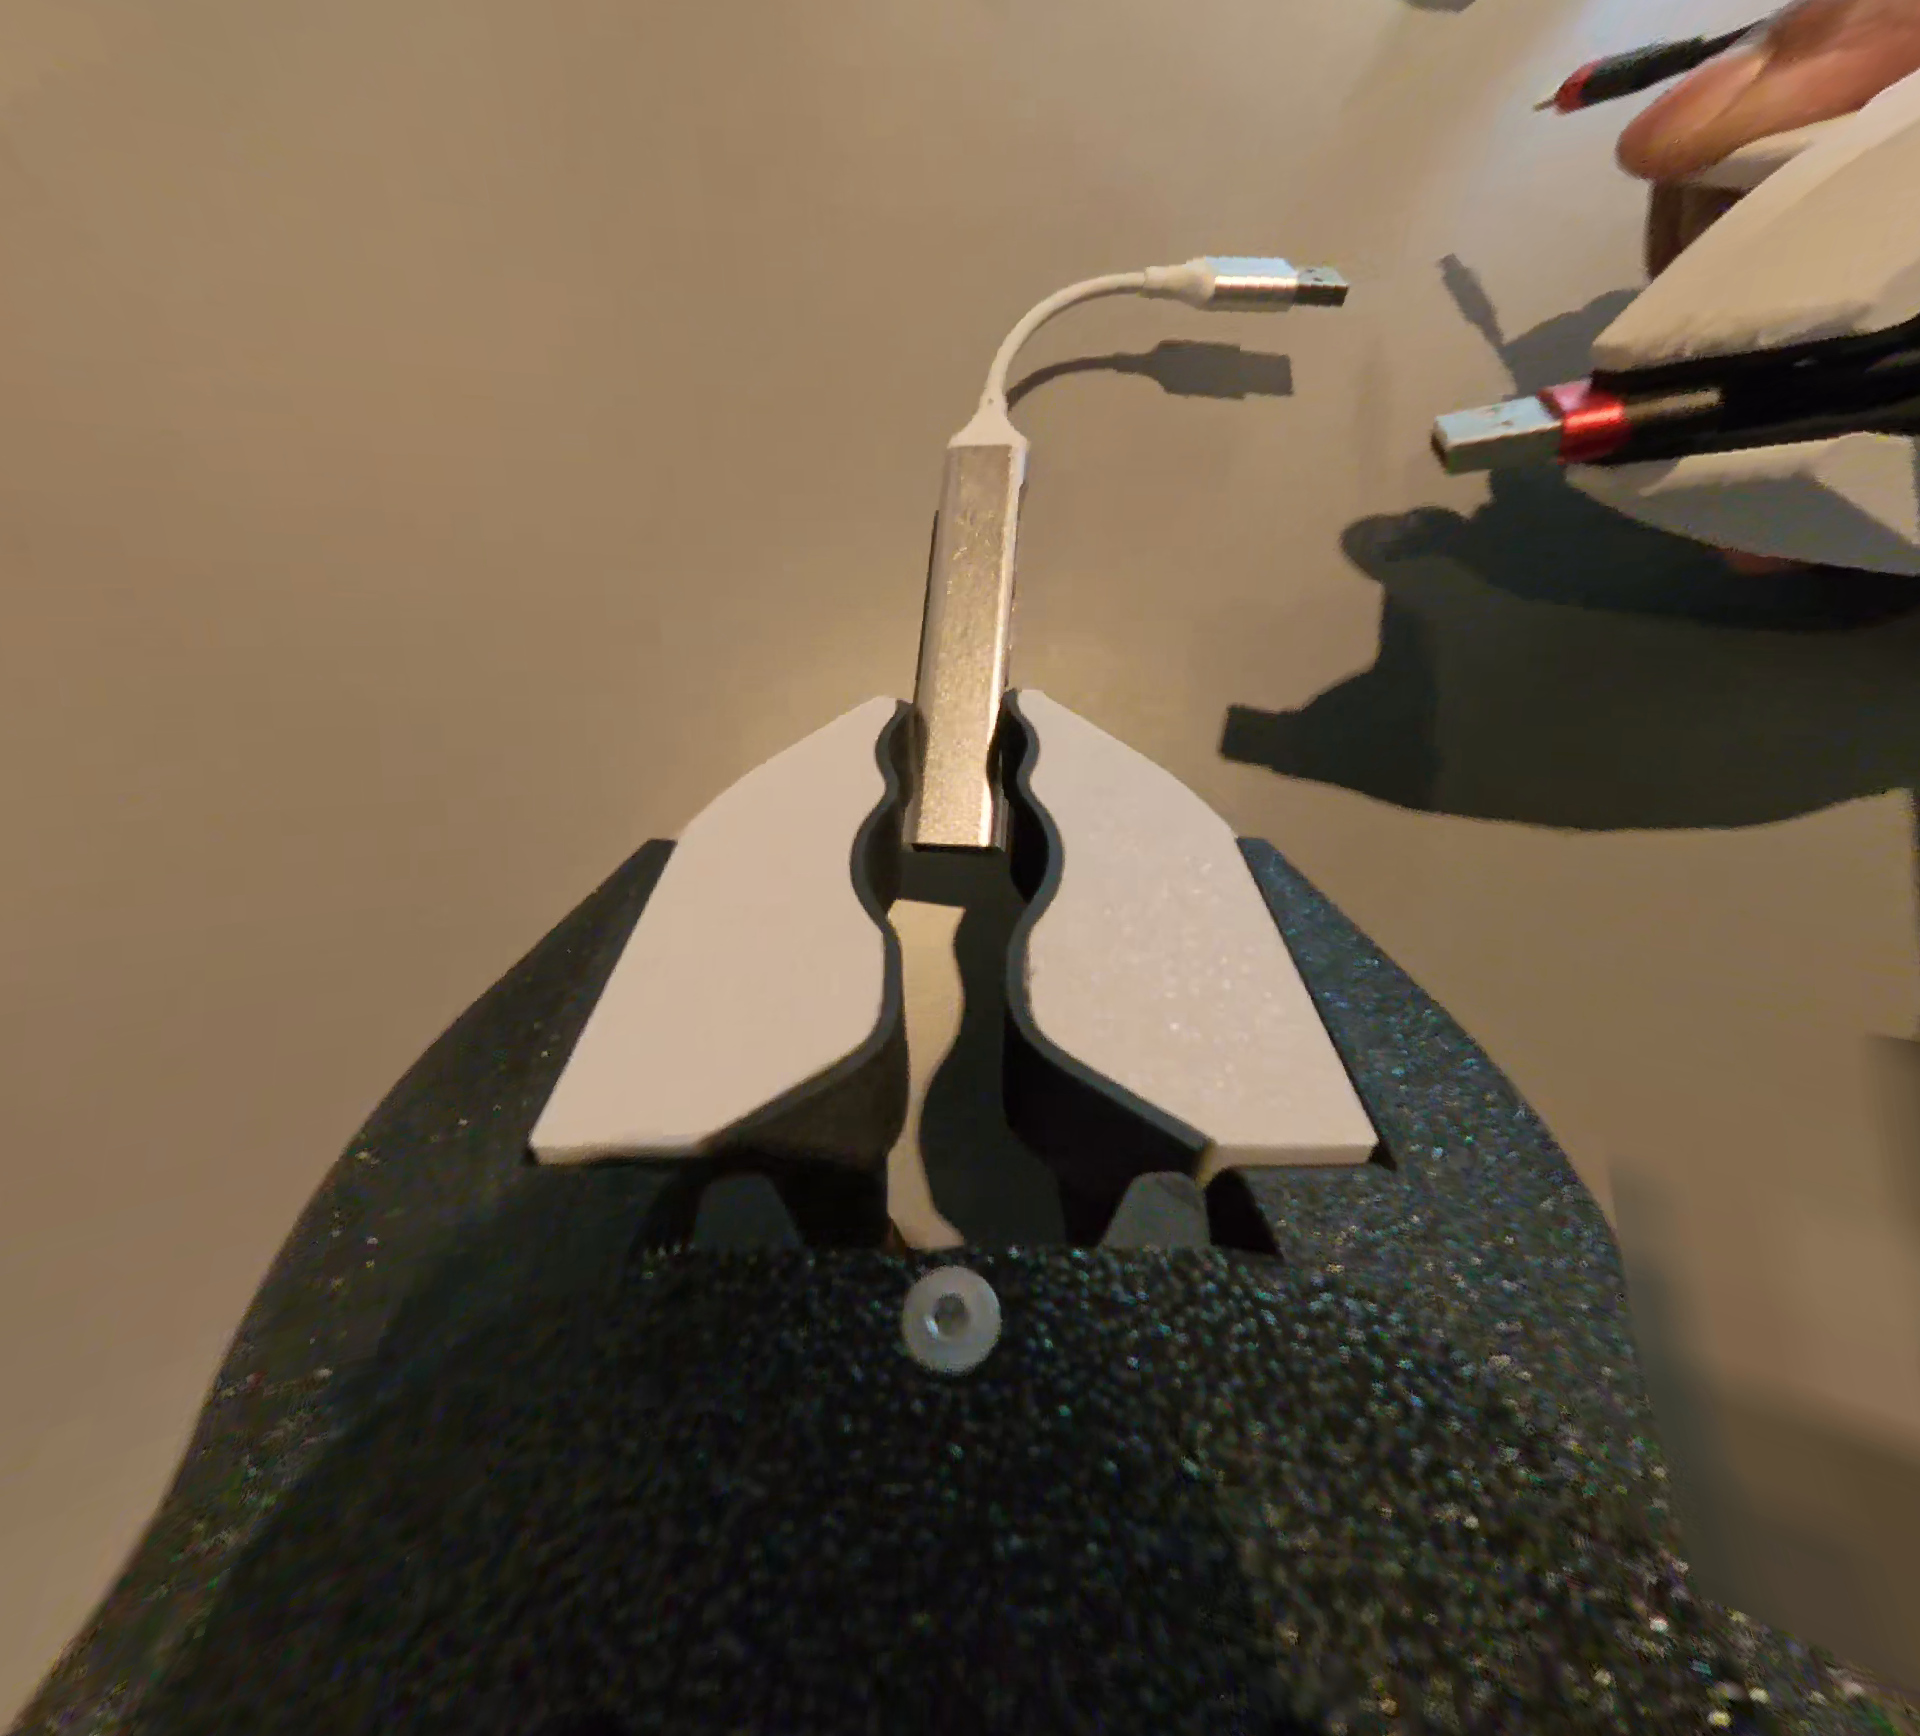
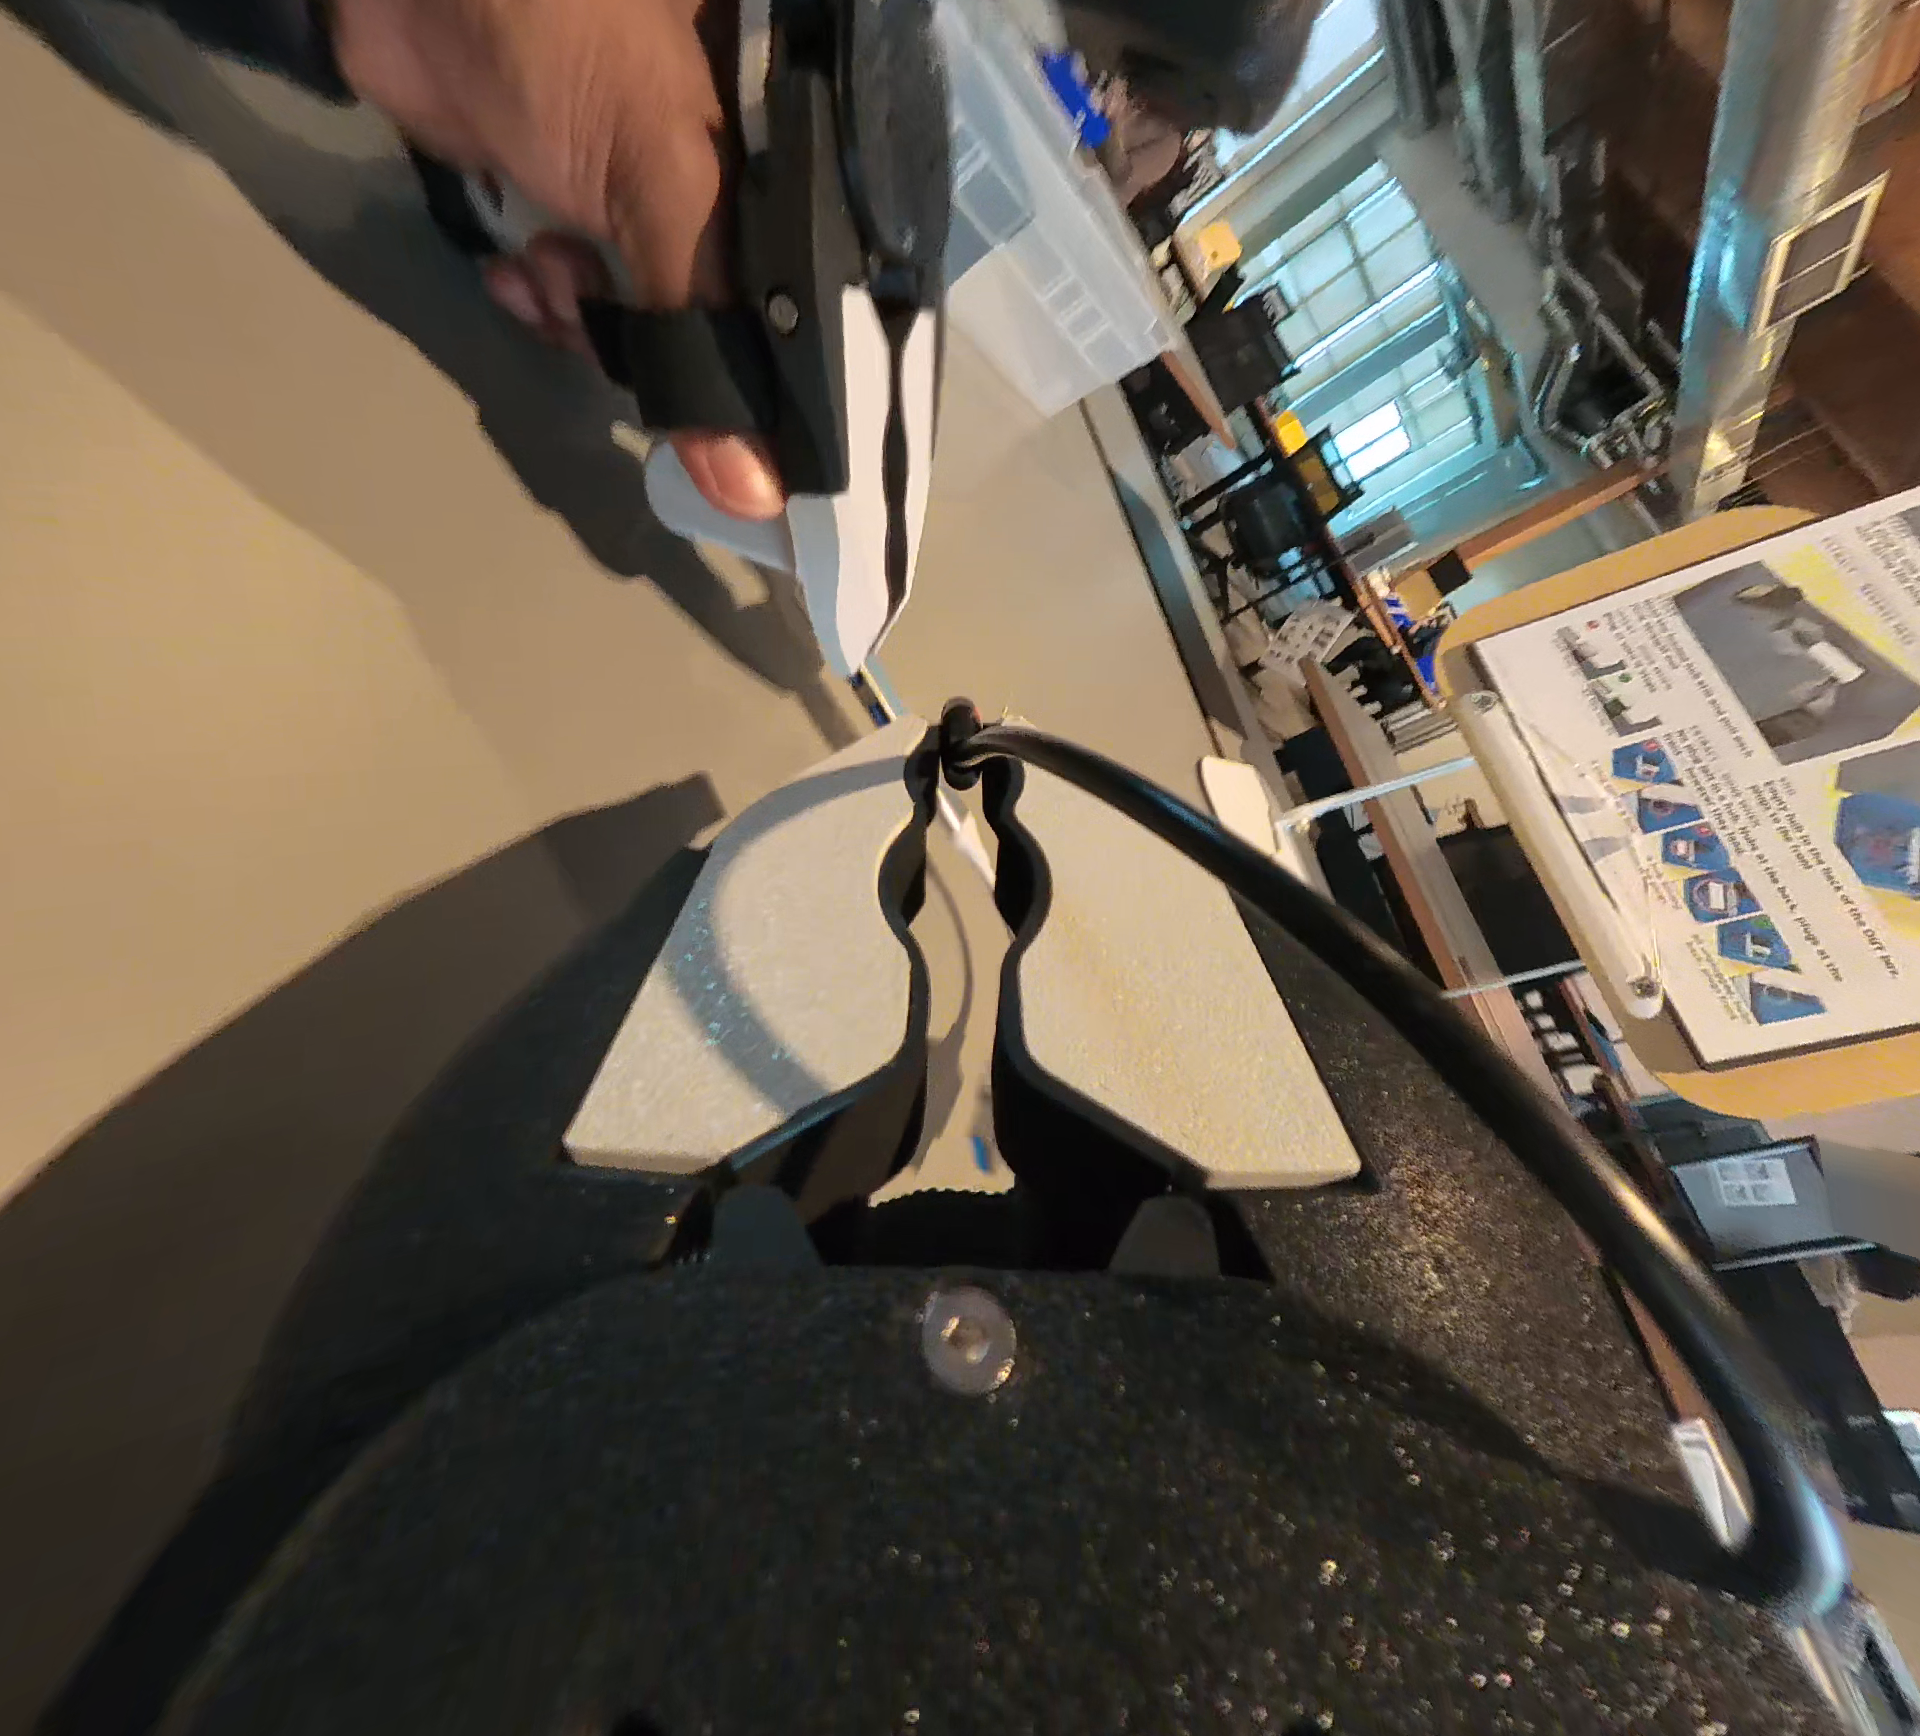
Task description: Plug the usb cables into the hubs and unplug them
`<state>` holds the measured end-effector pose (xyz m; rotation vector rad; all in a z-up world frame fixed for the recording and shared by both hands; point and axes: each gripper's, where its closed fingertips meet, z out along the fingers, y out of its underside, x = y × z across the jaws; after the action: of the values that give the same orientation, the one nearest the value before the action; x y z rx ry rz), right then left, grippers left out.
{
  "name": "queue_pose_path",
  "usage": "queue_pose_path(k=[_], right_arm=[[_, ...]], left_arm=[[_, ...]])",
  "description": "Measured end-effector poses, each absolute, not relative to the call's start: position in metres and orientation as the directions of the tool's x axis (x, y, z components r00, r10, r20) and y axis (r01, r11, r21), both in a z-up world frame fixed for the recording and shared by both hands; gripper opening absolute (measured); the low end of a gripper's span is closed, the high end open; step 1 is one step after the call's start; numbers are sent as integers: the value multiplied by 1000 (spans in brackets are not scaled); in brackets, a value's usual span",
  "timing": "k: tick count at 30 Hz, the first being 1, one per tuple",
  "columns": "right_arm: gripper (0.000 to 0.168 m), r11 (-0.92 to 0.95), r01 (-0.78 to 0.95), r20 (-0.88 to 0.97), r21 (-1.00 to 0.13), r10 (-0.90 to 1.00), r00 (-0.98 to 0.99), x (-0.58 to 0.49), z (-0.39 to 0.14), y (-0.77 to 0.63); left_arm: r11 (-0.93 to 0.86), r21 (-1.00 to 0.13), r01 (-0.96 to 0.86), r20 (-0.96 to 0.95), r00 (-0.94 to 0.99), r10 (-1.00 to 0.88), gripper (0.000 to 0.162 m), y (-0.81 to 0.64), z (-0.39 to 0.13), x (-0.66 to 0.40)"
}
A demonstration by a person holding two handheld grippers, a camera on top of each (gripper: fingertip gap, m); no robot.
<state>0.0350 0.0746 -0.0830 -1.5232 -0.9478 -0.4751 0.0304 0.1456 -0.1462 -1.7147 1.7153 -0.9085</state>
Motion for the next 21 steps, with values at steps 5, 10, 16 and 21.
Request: queue_pose_path(k=[5, 10, 16, 21], right_arm=[[7, 19, 819, 785, -574, 298, 543, 38, -93, 77], [7, 0, 823, 784, -568, 306, 541, 41, -98, 78], [7, -4, 864, 816, -503, 329, 476, 41, -108, 77], [7, 37, 868, 828, -495, 324, 458, 39, -104, 71]], left_arm=[[7, -747, -665, 13, -24, -1000, 15, 150, -153, 27], [21, -730, -683, -14, -16, -1000, 15, 153, -156, 25], [58, -689, -722, -54, -29, -998, 15, 153, -163, 22], [47, -691, -721, -2, -63, -998, 19, 145, -161, 19]])
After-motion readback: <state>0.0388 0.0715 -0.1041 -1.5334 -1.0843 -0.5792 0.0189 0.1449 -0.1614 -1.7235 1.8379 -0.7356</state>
